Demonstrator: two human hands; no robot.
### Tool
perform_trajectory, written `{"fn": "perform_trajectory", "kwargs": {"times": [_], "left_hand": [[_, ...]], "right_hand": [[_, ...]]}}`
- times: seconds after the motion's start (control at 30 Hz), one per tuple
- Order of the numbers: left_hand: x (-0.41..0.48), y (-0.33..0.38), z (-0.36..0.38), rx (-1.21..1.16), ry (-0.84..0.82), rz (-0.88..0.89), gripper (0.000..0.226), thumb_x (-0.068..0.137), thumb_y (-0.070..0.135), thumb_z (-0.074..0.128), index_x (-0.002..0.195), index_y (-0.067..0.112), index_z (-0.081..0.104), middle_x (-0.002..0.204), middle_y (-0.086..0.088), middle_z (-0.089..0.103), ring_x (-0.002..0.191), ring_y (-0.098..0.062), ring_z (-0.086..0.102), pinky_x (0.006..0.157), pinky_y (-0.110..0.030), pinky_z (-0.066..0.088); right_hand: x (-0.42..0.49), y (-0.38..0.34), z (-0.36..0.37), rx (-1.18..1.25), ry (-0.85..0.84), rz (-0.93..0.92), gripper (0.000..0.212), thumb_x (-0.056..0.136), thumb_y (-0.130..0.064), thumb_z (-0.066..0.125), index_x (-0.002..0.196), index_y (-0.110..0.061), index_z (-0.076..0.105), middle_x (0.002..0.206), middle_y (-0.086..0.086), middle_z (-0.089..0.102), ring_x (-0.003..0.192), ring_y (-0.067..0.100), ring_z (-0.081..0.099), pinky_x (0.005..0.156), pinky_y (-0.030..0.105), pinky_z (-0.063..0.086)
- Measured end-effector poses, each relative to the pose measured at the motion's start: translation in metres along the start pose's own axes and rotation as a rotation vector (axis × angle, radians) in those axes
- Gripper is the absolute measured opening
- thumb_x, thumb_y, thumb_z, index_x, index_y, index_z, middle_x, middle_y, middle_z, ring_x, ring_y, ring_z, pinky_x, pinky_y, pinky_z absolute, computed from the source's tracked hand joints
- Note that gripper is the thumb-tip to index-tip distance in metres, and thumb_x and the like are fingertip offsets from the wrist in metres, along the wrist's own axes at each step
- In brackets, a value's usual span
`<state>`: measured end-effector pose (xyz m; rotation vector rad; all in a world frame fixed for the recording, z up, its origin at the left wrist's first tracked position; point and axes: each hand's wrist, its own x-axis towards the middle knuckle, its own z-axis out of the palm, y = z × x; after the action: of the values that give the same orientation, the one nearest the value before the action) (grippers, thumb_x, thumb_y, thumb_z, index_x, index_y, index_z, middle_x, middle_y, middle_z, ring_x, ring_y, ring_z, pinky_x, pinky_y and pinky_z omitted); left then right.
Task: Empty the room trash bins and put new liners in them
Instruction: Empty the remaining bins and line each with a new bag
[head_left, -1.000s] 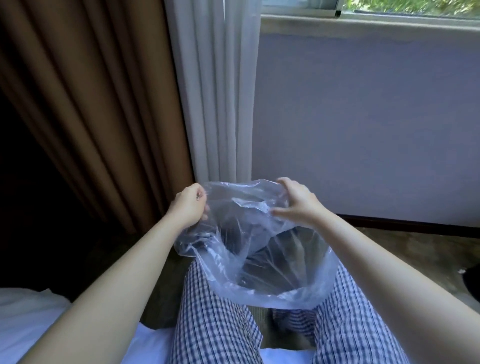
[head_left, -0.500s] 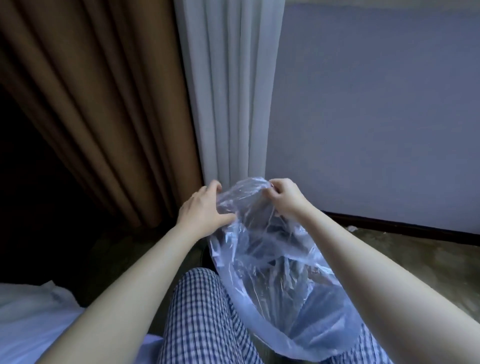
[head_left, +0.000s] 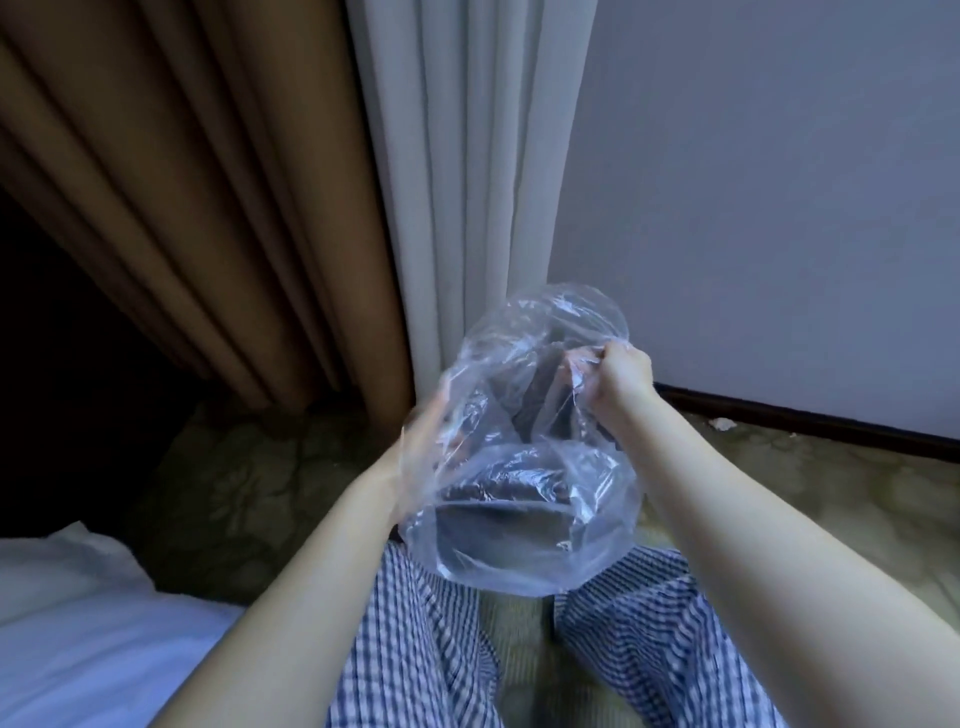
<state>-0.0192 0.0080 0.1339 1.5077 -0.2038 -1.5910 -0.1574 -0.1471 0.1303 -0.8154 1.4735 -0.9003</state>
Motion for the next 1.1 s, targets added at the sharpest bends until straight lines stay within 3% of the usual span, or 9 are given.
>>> {"fn": "perform_trajectory", "kwargs": {"times": [0.17,0.23,0.3,0.37,0.43,0.53,0.7,0.93,1.1], "left_hand": [[0.022,0.009,-0.040,-0.093,-0.003,-0.029,0.095,0.077,0.082,0.011,0.126,0.014,0.056,0.108,-0.010,0.066,0.098,-0.028,0.063,0.071,-0.045,0.046],[0.029,0.014,-0.051,-0.003,0.008,-0.044,0.101,0.071,0.087,0.015,0.124,0.011,0.055,0.116,-0.008,0.063,0.107,-0.029,0.060,0.077,-0.046,0.044],[0.037,0.015,-0.055,0.183,0.018,-0.057,0.085,0.070,0.083,0.037,0.120,0.017,0.056,0.118,-0.003,0.061,0.109,-0.026,0.060,0.087,-0.046,0.040],[0.048,0.012,-0.055,0.307,0.126,0.009,0.044,0.080,0.054,0.064,0.105,0.018,0.061,0.105,-0.004,0.064,0.100,-0.025,0.065,0.087,-0.044,0.043],[0.067,0.004,-0.056,0.282,0.293,0.061,0.012,0.092,0.025,0.060,0.091,0.013,0.059,0.084,-0.006,0.068,0.077,-0.019,0.070,0.079,-0.040,0.050],[0.092,0.005,-0.072,0.113,0.551,0.102,0.015,0.100,0.016,0.041,0.102,0.011,0.054,0.067,-0.011,0.065,0.044,-0.014,0.063,0.058,-0.033,0.055],[0.104,0.008,-0.120,0.868,0.898,0.214,0.030,0.099,0.018,0.039,0.107,-0.001,0.059,0.112,-0.028,0.060,0.104,-0.044,0.056,0.087,-0.041,0.046],[0.120,-0.005,-0.144,1.326,0.904,0.127,0.026,0.100,0.025,0.038,0.108,0.006,0.053,0.104,-0.020,0.060,0.097,-0.038,0.059,0.072,-0.040,0.046],[0.141,-0.017,-0.132,1.294,0.778,0.104,0.021,0.100,0.025,0.039,0.102,0.007,0.051,0.099,-0.016,0.058,0.092,-0.033,0.058,0.069,-0.038,0.043]], "right_hand": [[0.028,0.018,0.017,0.044,0.097,0.120,0.029,0.099,-0.009,0.037,0.072,-0.012,0.046,0.068,0.002,0.043,0.056,0.013,0.042,0.062,0.024,0.040],[0.038,0.031,0.024,0.101,0.095,0.178,0.031,0.097,-0.005,0.036,0.068,-0.012,0.042,0.066,0.006,0.043,0.055,0.018,0.043,0.065,0.028,0.039],[0.039,0.043,0.032,0.117,0.056,0.214,0.029,0.091,0.002,0.033,0.068,-0.011,0.043,0.059,0.008,0.044,0.049,0.022,0.046,0.049,0.024,0.040],[0.038,0.056,0.041,0.141,0.041,0.279,0.027,0.092,0.001,0.033,0.077,-0.012,0.051,0.051,0.009,0.048,0.043,0.022,0.049,0.034,0.018,0.036],[0.036,0.069,0.050,0.085,0.010,0.282,0.024,0.095,-0.006,0.037,0.081,-0.013,0.055,0.061,0.006,0.051,0.050,0.019,0.049,0.041,0.022,0.041],[0.047,0.094,0.058,-0.255,-0.026,0.099,0.024,0.096,-0.011,0.039,0.075,-0.007,0.049,0.065,0.006,0.046,0.067,0.025,0.048,0.067,0.032,0.039],[0.074,0.104,0.039,-0.714,0.046,-0.097,0.031,0.098,-0.018,0.042,0.095,0.000,0.067,0.099,0.023,0.064,0.098,0.036,0.059,0.081,0.034,0.043],[0.110,0.108,0.012,-1.015,0.111,-0.109,0.032,0.099,-0.024,0.043,0.106,-0.002,0.065,0.111,0.026,0.063,0.107,0.043,0.058,0.087,0.039,0.046],[0.112,0.114,0.013,-1.031,0.024,-0.210,0.026,0.098,-0.020,0.041,0.097,-0.001,0.060,0.105,0.027,0.062,0.101,0.045,0.057,0.080,0.039,0.043]]}}
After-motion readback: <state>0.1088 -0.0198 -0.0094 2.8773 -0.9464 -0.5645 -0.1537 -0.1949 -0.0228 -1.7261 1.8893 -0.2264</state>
